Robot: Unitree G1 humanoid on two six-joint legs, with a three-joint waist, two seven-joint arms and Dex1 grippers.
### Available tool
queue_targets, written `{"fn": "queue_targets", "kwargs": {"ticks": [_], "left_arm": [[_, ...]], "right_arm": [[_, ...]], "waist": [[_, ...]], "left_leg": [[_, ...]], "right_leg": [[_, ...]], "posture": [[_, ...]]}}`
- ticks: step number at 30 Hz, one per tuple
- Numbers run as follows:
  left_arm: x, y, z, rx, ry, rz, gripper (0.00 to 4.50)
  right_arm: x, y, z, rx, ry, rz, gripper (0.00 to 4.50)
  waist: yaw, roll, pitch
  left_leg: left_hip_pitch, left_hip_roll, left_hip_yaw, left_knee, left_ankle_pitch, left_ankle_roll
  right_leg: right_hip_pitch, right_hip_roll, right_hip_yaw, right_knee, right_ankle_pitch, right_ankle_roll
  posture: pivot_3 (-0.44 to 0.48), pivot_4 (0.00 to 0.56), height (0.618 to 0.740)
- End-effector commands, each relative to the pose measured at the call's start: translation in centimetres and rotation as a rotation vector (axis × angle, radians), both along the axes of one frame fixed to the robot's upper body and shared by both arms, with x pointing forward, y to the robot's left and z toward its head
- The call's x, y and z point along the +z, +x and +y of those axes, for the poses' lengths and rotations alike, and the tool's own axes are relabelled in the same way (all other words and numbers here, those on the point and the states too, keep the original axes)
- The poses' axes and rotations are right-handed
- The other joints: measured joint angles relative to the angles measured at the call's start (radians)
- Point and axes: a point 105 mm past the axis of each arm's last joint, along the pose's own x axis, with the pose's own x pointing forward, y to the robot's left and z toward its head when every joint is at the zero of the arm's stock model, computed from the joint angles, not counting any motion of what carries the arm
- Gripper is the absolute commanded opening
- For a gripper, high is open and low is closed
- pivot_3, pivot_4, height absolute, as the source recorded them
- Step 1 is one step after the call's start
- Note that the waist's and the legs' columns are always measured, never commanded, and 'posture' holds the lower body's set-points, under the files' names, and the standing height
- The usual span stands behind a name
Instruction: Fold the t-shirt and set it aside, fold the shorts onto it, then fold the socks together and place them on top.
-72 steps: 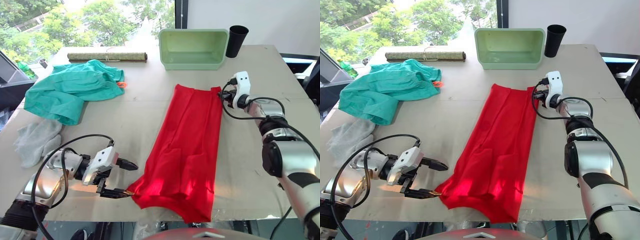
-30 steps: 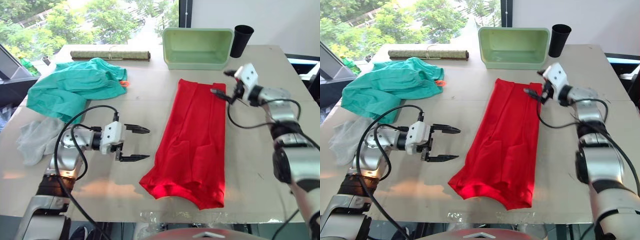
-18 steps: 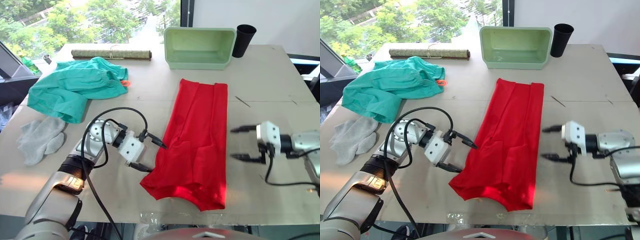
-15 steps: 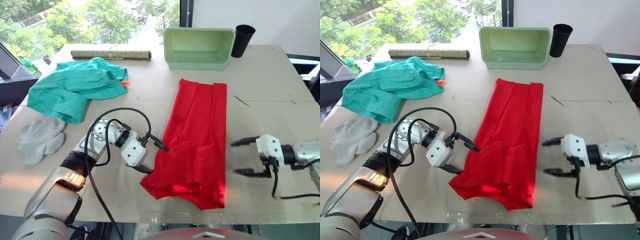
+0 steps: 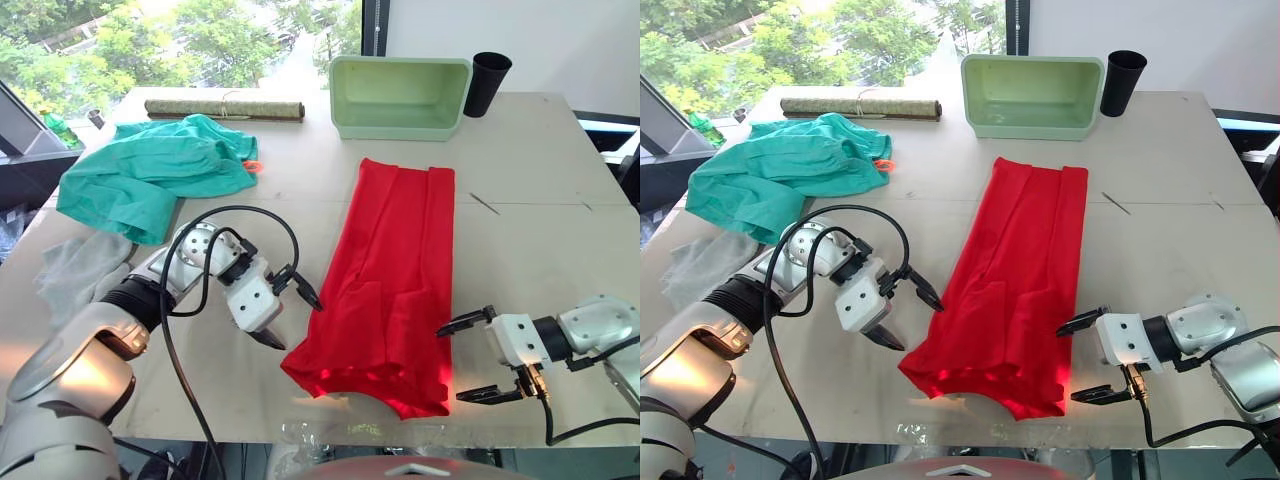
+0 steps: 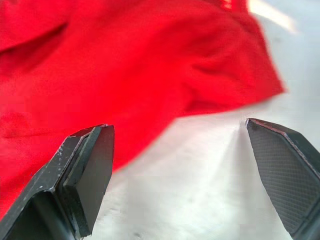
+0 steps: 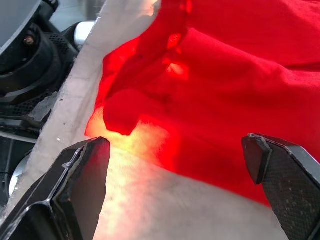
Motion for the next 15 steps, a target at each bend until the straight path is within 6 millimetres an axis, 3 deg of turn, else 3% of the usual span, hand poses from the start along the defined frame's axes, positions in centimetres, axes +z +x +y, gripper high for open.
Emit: {"fn": "queue_targets", "kwargs": {"ticks": [1, 9, 13, 15], "left_arm": [[-0.2, -0.7, -0.6, -0.05, -0.025, 0.003, 4.5], [-1.3, -1.5, -1.4, -0.121, -0.016, 0.009, 4.5], [-1.8, -1.7, -1.7, -0.156, -0.005, 0.009, 3.39], [-2.0, -2.0, -1.8, -0.177, -0.001, 0.017, 2.33]], "right_arm": [[0.1, -1.1, 0.6, 0.073, -0.012, -0.027, 4.44], [-1.1, -1.7, 0.5, 0.118, -0.054, -0.02, 4.44], [-2.0, -1.8, -0.1, 0.137, -0.106, -0.018, 4.5], [-2.2, -1.8, -0.2, 0.145, -0.115, -0.02, 4.5]], "waist": [[0.008, 0.0, 0.0], [0.013, 0.0, 0.0], [0.017, 0.003, -0.002], [0.022, 0.003, -0.002]], "left_leg": [[-0.001, 0.0, 0.0, 0.001, 0.0, 0.0], [-0.006, 0.0, -0.003, 0.011, -0.001, 0.001], [-0.006, -0.001, -0.003, 0.011, -0.001, 0.001], [-0.006, -0.001, -0.003, 0.012, -0.001, 0.002]], "right_leg": [[0.0, 0.0, 0.0, 0.0, 0.0, 0.0], [0.0, 0.0, -0.002, 0.0, 0.0, 0.0], [0.0, -0.001, -0.002, 0.0, 0.0, 0.0], [0.001, -0.001, -0.002, 0.0, 0.0, 0.0]], "posture": [[0.0, 0.15, 0.735], [0.0, 0.15, 0.735], [0.0, 0.15, 0.735], [0.0, 0.15, 0.735]]}}
